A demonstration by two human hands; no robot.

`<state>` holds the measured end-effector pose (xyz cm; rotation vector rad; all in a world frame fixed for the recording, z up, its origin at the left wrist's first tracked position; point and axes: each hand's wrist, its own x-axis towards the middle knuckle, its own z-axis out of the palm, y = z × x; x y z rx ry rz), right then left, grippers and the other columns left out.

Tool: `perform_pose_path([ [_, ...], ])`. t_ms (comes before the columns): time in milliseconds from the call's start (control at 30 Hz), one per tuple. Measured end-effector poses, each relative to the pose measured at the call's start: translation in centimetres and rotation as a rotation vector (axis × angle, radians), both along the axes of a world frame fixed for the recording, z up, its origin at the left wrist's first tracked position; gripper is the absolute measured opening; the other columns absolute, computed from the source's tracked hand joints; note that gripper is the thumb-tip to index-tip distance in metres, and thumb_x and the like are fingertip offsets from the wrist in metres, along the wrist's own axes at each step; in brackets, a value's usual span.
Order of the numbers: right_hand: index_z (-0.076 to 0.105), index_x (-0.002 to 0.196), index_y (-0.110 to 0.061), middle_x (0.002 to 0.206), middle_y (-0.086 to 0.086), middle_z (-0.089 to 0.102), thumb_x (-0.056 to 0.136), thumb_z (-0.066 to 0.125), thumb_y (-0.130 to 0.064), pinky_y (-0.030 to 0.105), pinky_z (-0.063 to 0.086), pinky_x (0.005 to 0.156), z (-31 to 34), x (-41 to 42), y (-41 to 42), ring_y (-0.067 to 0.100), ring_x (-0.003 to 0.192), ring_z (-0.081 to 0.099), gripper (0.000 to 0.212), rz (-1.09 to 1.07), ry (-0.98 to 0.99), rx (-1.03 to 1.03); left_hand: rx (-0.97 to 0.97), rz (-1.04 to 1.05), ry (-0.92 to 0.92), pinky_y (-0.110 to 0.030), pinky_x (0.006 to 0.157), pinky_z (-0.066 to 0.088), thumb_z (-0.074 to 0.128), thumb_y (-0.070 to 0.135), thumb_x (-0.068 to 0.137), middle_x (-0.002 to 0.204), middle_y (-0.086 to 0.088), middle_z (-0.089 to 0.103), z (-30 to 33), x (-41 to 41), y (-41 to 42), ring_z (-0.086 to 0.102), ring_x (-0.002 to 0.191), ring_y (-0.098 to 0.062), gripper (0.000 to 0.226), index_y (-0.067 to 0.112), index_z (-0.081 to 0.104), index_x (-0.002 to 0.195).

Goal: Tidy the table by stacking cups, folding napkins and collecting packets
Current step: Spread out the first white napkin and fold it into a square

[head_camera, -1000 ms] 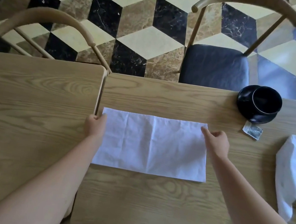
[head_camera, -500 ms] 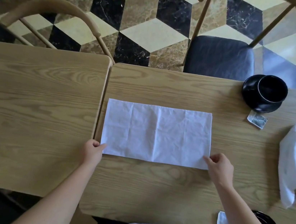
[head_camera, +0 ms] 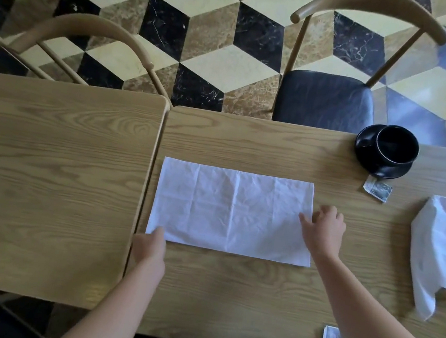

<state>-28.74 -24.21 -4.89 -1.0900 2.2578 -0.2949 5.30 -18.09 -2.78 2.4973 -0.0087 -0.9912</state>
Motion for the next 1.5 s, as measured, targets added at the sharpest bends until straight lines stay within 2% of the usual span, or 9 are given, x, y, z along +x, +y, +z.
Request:
perform_pose_path([
  [133, 0.051, 0.139, -0.019, 0.143, 0.006, 0.05, 0.089, 0.069, -0.028, 0.048, 0.04, 0.1, 0.5, 0.2, -4.9, 0.035, 0.129, 0.039, 0.054, 0.439, 0.15, -0.073, 0.1, 0.338, 0.813, -0.021, 0.037, 0.045, 0.059, 0.024, 0.092, 0.052, -0.01, 0.053, 1.3, -9.1, 1.5, 0.053, 0.037, -0.021, 0.03, 0.007, 0.052, 0.069],
  [233, 0.053, 0.133, -0.023, 0.138, 0.003, 0.052, 0.09, 0.07, -0.034, 0.049, 0.036, 0.1, 0.7, 0.7, -8.4, 0.031, 0.129, 0.041, 0.048, 0.699, 0.221, 0.048, 0.163, 0.39, 1.144, -0.041, 0.071, 0.057, 0.06, 0.027, 0.096, 0.096, -0.028, 0.063, 1.1, -15.8, 2.1, 0.064, 0.084, -0.038, 0.038, -0.011, 0.056, 0.097],
  [333, 0.052, 0.124, -0.02, 0.13, 0.003, 0.058, 0.089, 0.07, -0.039, 0.048, 0.034, 0.098, 0.8, 1.2, -10.8, 0.03, 0.124, 0.045, 0.044, 0.809, 0.258, 0.174, 0.092, 0.462, 1.175, -0.044, 0.098, 0.05, 0.062, 0.019, 0.097, 0.127, -0.032, 0.052, 1.0, -20.3, 1.8, 0.054, 0.116, -0.043, 0.044, -0.013, 0.046, 0.124],
  [633, 0.064, 0.099, -0.026, 0.116, 0.005, 0.054, 0.087, 0.061, -0.03, 0.049, 0.033, 0.099, 3.1, 1.8, -12.4, 0.031, 0.122, 0.044, 0.012, 0.923, 0.322, 0.386, 0.084, 0.477, 1.071, -0.023, 0.05, 0.045, 0.079, 0.014, 0.082, 0.058, -0.005, 0.053, 0.7, -22.5, 1.1, 0.049, 0.053, -0.015, 0.022, 0.005, 0.059, 0.08],
  [700, 0.062, 0.117, -0.022, 0.125, 0.008, 0.051, 0.088, 0.062, -0.033, 0.048, 0.035, 0.098, 3.5, 1.8, -11.7, 0.031, 0.123, 0.042, 0.031, 0.851, 0.328, 0.311, 0.113, 0.276, 0.948, -0.028, 0.051, 0.045, 0.07, 0.013, 0.085, 0.058, -0.004, 0.049, 1.4, -21.7, 1.5, 0.046, 0.053, -0.018, 0.02, 0.007, 0.054, 0.075],
  [833, 0.056, 0.126, -0.012, 0.134, 0.013, 0.052, 0.091, 0.06, -0.034, 0.046, 0.041, 0.093, 2.9, 4.5, -6.7, 0.036, 0.12, 0.047, 0.042, 0.742, 0.308, -0.136, -0.233, -0.808, -0.088, -0.041, 0.078, 0.045, 0.054, 0.017, 0.083, 0.085, -0.003, 0.056, 0.0, -16.6, 3.6, 0.053, 0.084, -0.028, 0.009, 0.011, 0.056, 0.089],
  [933, 0.056, 0.135, -0.009, 0.149, 0.016, 0.049, 0.091, 0.063, -0.025, 0.049, 0.04, 0.104, 0.9, 9.9, -0.6, 0.037, 0.133, 0.048, 0.048, 0.82, 0.181, -0.288, -0.441, -1.164, -0.501, -0.046, 0.088, 0.049, 0.046, 0.02, 0.084, 0.114, -0.016, 0.063, -1.3, -10.3, 2.5, 0.058, 0.11, -0.037, 0.035, 0.003, 0.064, 0.11],
  [1167, 0.042, 0.152, -0.01, 0.16, 0.011, 0.037, 0.1, 0.052, -0.025, 0.051, 0.019, 0.123, -5.7, 17.7, 4.6, 0.026, 0.15, 0.031, 0.055, 0.857, 0.084, -0.348, -0.433, -1.676, -0.703, -0.049, 0.122, 0.021, 0.035, 0.028, 0.1, 0.16, -0.014, 0.034, -8.0, -1.8, -2.4, 0.026, 0.15, -0.03, 0.054, 0.01, 0.041, 0.15],
  [1500, 0.016, 0.161, -0.028, 0.169, 0.006, 0.015, 0.102, 0.033, -0.047, 0.047, 0.003, 0.126, -6.9, 3.5, 7.0, 0.024, 0.156, 0.008, 0.064, 0.682, 0.358, -0.189, -0.332, -1.666, -0.829, -0.047, 0.124, 0.015, 0.029, 0.037, 0.101, 0.165, -0.019, 0.02, -9.7, 6.0, -2.6, 0.015, 0.154, -0.031, 0.064, 0.006, 0.021, 0.157],
])
